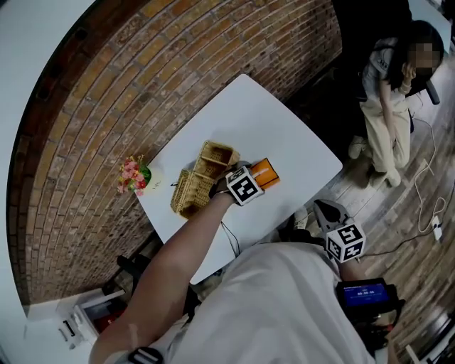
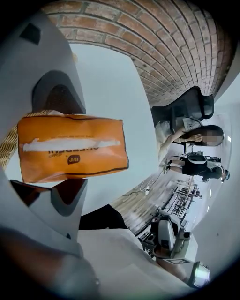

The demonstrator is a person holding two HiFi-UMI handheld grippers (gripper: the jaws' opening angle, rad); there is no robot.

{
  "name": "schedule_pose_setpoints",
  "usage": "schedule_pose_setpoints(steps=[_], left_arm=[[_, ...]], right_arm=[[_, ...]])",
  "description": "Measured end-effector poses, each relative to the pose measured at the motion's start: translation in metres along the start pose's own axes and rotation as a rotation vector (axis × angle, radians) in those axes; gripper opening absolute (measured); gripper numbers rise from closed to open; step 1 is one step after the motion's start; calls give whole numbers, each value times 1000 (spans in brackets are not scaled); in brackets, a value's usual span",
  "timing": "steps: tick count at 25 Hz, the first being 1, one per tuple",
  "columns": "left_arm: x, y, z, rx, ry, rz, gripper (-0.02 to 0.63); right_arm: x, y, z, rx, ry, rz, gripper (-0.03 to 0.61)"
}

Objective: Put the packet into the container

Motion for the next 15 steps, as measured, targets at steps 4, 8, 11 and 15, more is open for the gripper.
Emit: schedule_pose_setpoints(steps=[4,8,11,15], left_arm=[[-8,-1,4,17,30,15,441],[-20,0,8,8,67,14,448],[-16,7,9,7,73,-10,442],[-6,5,7,-9,65,-25,416]], right_arm=[[4,-5,3,-9,-1,17,12],[-1,-7,4,-9,3,26,12],[-8,-7,-1,-7,-9,24,12],[-4,-8,-1,-6,-5,24,12]])
Point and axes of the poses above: the fingertips, and each gripper's own axes: x backward along the fingers, y to its left, z out of its underside, the point moved 2 cm from there along x, backward along the fingers, and after that the axes turned 13 degrees about z, right-handed, at the moved point
